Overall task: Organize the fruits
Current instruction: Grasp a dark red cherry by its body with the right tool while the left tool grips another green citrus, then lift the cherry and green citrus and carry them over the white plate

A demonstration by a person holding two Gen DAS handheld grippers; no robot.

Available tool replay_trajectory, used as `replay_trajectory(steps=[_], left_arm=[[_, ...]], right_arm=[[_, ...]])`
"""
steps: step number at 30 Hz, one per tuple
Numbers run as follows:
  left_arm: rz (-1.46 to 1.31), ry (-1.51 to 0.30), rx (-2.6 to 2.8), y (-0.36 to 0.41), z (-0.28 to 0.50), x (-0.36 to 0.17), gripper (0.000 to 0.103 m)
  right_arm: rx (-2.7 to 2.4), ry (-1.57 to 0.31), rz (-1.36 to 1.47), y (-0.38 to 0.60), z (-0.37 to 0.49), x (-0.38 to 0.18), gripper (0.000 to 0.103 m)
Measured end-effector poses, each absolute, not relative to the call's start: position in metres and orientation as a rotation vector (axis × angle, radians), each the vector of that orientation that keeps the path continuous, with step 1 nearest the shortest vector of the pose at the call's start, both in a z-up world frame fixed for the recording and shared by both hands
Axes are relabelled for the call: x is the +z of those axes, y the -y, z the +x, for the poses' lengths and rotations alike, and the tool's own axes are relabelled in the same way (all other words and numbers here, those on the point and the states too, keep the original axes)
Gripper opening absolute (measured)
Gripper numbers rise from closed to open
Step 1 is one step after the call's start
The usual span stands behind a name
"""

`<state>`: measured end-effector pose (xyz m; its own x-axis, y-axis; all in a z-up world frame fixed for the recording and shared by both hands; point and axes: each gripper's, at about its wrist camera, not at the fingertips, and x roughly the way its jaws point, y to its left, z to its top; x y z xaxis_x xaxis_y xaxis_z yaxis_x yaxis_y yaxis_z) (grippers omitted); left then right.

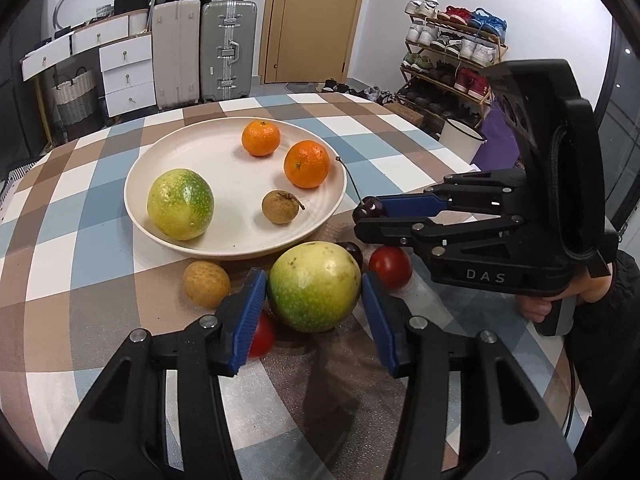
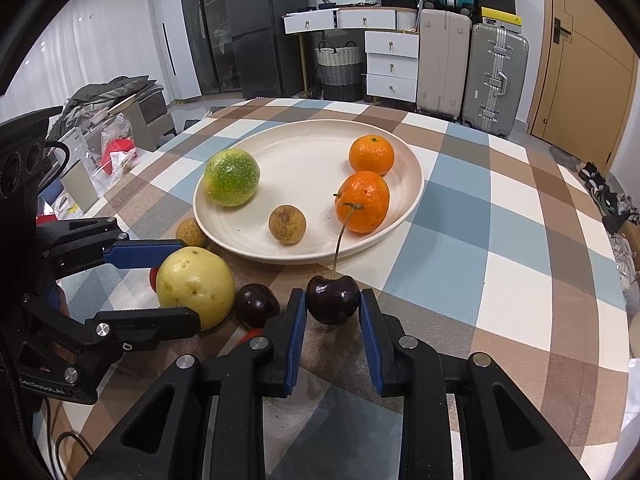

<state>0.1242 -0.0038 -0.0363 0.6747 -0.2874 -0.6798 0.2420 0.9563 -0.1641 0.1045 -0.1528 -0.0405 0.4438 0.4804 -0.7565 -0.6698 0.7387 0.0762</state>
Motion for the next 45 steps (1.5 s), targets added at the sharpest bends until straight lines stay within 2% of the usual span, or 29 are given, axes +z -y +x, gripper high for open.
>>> replay_trajectory(steps=[26, 45], left_arm=[[-0.125, -0.629, -0.183, -0.022, 0.107, -0.002, 0.047], [-0.116, -0.594, -0.056, -0.038, 0.127, 0.023, 0.047]], right_arm=[[0.764, -0.751, -0.125, 0.168, 0.101, -0.01, 0.027], [0.762, -0.732, -0.065, 0.165, 0.116, 0.013, 0.027]])
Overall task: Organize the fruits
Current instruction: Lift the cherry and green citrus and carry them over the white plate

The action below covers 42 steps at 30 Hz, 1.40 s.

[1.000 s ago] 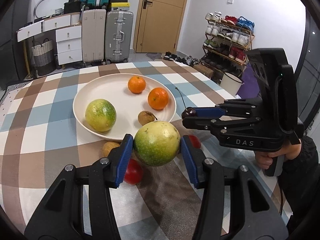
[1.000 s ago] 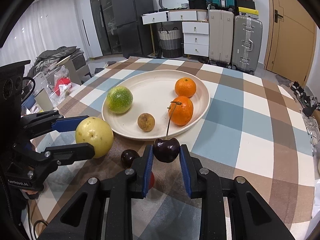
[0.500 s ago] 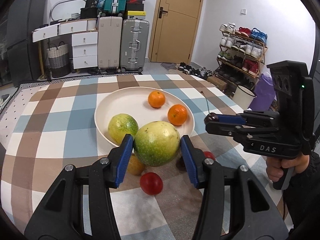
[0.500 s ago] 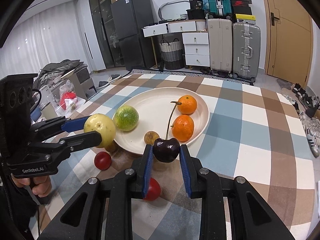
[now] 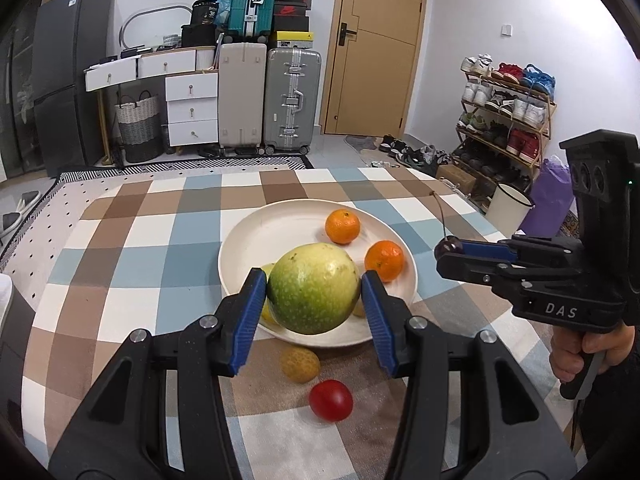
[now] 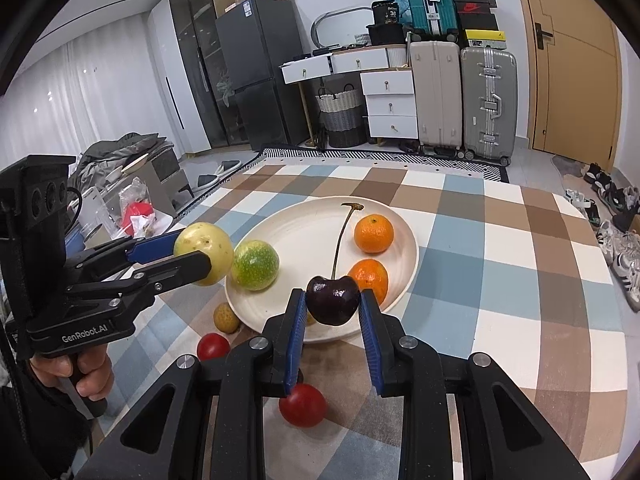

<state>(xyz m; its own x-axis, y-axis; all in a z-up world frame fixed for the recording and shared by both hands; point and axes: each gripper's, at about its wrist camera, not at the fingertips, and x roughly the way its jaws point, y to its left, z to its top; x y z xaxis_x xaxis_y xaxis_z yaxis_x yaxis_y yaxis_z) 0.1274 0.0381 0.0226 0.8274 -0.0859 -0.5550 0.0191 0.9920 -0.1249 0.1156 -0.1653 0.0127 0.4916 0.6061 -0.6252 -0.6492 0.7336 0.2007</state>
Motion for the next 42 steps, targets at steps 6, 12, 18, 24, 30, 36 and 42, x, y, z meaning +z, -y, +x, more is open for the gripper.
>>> replay_trajectory(steps=[6, 12, 18, 24, 30, 36, 42], left_arm=[[-0.111, -0.589, -0.026, -0.041, 0.14, 0.026, 0.029], [-0.121, -0.595, -0.037, -0.045, 0.157, 0.028, 0.027], [-0.134, -0.631, -0.038, -0.05, 0.166, 0.016, 0.027], [-0.134, -0.646, -0.069, -0.049, 0.154, 0.012, 0.028], [-0.15, -0.678, -0.137, -0.037, 0.124, 0.007, 0.064], [-0.1, -0.695, -0.218, -0.001, 0.094, -0.002, 0.087], [-0.036, -0.765, -0.274, 0.039, 0.091, -0.019, 0.087]], right_arm=[[0.76, -0.734, -0.058, 0.156, 0.123, 0.019, 0.027], [0.764, -0.739, -0.069, 0.142, 0.13, 0.02, 0.027], [0.758, -0.755, -0.073, 0.141, 0.134, 0.015, 0.027], [0.752, -0.764, -0.07, 0.147, 0.134, 0.009, 0.027], [0.744, -0.778, -0.052, 0.16, 0.126, 0.003, 0.027], [0.74, -0.763, -0.051, 0.176, 0.107, 0.004, 0.027], [0.723, -0.75, -0.04, 0.195, 0.088, 0.007, 0.027]])
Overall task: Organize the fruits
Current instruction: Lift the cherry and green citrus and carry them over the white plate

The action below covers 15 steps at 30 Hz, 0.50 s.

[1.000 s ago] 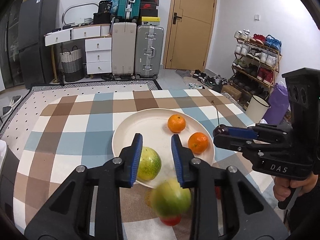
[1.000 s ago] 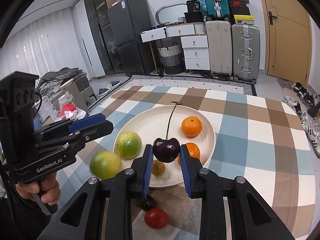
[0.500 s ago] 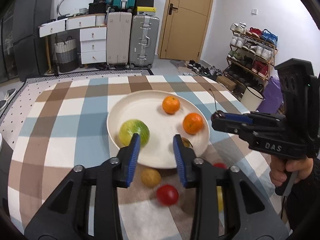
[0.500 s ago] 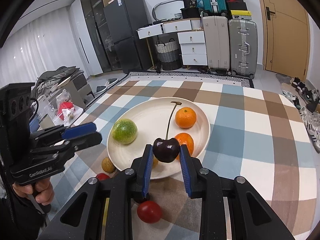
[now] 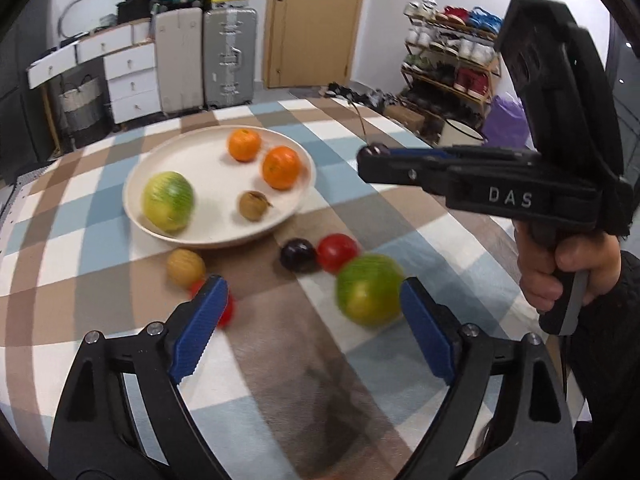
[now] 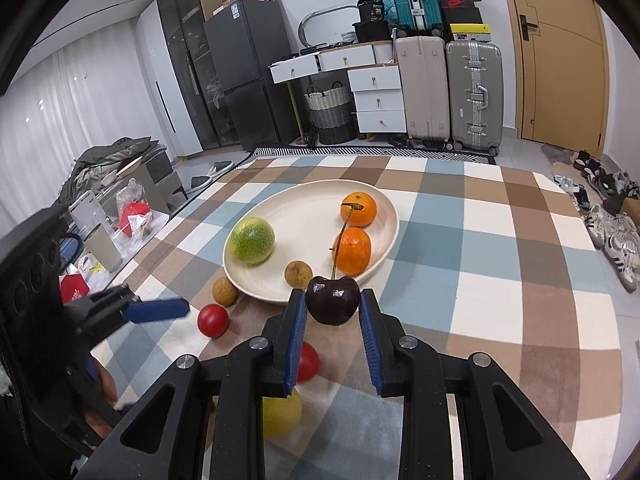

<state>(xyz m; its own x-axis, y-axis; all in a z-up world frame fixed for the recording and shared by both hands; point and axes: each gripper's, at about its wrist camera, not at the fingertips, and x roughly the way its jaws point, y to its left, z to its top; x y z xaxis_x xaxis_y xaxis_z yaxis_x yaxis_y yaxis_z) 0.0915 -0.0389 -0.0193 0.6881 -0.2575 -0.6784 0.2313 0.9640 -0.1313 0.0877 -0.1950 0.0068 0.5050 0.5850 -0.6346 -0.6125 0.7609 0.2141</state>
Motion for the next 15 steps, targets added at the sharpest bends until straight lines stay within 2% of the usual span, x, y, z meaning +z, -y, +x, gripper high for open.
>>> replay_trajectory(steps=[5, 7, 8, 9, 15], left_arm=[[0.01, -0.829, -0.28, 0.061, 0.096, -0.034, 0.086], [-0.019, -0.866, -0.303, 0.062, 0.099, -0.041, 0.07], [-0.038, -0.879, -0.327, 0.061, 0.1, -0.043, 0.054], [-0.046, -0.884, -0.341, 0.061, 0.101, -0.044, 0.048], [-0.041, -0.843, -0.345, 0.057, 0.093, -0.037, 0.048]], right_arm=[[0.708, -0.754, -0.038, 0.206, 0.081, 0.006, 0.027], [0.709, -0.756, -0.042, 0.207, 0.08, 0.006, 0.027], [0.709, -0.756, -0.045, 0.207, 0.08, 0.006, 0.027], [0.71, -0.756, -0.046, 0.207, 0.08, 0.006, 0.027], [0.721, -0.76, -0.047, 0.2, 0.081, 0.005, 0.027]])
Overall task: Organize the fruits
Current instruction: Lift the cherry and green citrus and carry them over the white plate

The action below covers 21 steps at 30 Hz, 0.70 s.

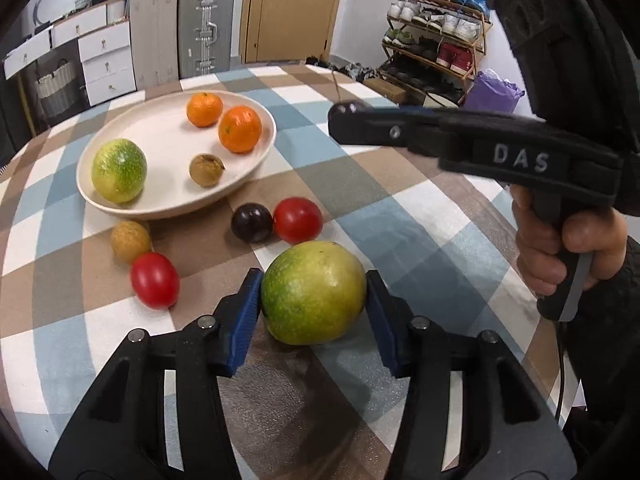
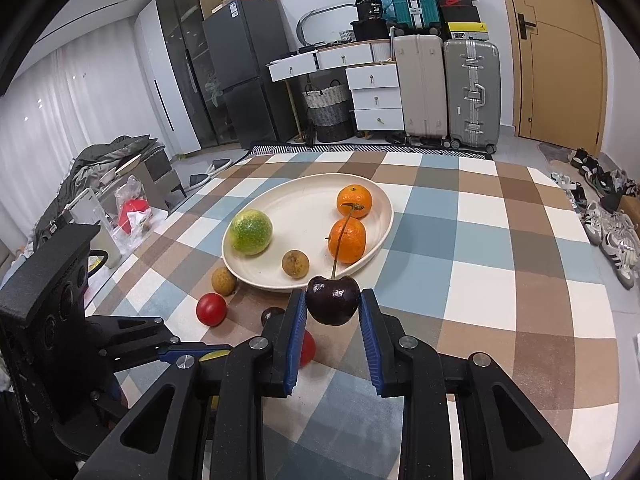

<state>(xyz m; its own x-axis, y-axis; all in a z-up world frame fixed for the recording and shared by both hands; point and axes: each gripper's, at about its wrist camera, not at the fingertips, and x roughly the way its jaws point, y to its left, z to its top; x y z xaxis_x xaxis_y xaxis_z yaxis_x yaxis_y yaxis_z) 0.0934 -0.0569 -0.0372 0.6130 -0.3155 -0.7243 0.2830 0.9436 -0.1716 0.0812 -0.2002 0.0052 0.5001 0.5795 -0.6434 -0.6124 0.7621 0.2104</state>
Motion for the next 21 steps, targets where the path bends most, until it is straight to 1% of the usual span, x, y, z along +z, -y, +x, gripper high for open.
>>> replay_trajectory(steps=[14, 21], left_arm=[[-0.106, -0.695, -0.153, -0.011, 0.115, 0.013, 0.048], [-0.11, -0.652, -0.076, -0.035, 0.138, 0.023, 0.048]], right_arm=[[0.753, -0.764, -0.08, 0.172, 0.088, 0.008, 0.027], [0.768, -0.768, -0.089, 0.155, 0.099, 0.01, 0.027]])
